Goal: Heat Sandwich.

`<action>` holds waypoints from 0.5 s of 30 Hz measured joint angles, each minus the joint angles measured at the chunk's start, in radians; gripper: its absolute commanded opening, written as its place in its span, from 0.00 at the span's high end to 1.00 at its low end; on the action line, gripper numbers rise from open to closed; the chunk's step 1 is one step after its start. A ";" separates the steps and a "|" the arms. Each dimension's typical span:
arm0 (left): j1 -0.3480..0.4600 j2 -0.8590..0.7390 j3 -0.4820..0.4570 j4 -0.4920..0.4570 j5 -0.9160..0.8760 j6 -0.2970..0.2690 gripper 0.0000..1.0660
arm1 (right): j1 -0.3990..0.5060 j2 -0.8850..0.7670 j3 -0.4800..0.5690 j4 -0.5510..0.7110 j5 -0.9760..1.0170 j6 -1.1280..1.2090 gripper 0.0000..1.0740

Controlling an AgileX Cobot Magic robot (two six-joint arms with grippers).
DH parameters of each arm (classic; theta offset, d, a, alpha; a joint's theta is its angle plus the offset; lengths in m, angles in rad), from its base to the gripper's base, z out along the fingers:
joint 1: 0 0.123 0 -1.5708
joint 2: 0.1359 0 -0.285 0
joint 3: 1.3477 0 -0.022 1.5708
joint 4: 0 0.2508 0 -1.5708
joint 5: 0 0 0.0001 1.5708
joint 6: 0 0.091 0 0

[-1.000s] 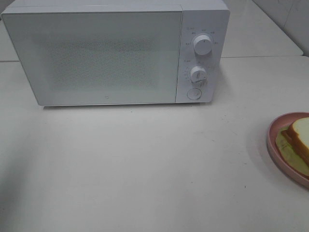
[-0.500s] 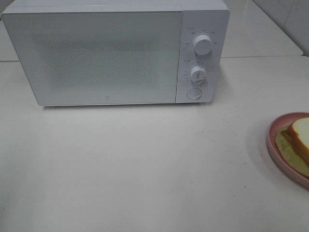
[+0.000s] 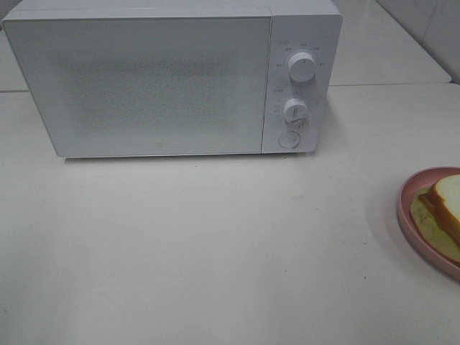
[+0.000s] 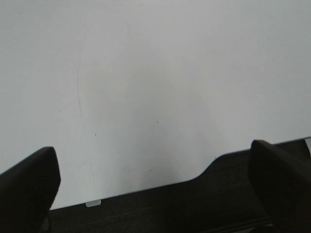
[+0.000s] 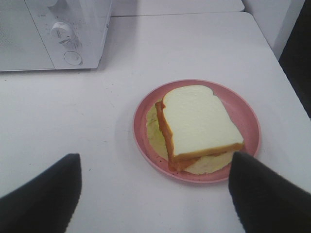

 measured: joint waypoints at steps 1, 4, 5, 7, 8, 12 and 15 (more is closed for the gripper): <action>0.000 -0.007 0.000 0.000 -0.001 0.000 0.08 | 0.000 0.000 0.000 0.000 0.000 0.000 0.30; 0.000 -0.028 0.000 -0.016 -0.008 0.000 0.08 | 0.000 0.000 0.000 0.000 0.000 0.000 0.30; 0.000 -0.028 0.000 -0.016 -0.008 0.000 0.08 | 0.000 0.000 0.000 0.000 0.000 0.000 0.30; 0.000 -0.047 0.000 -0.034 -0.010 0.000 0.08 | 0.000 0.000 0.000 0.000 0.000 0.000 0.30; 0.000 -0.053 0.000 -0.040 -0.011 0.000 0.08 | 0.000 0.000 0.000 0.000 0.000 0.000 0.30; 0.022 -0.105 0.000 -0.046 -0.011 0.000 0.08 | 0.000 0.000 0.000 0.000 0.000 0.000 0.30; 0.062 -0.144 0.000 -0.048 -0.011 0.000 0.08 | 0.000 0.000 0.000 0.000 0.000 0.000 0.30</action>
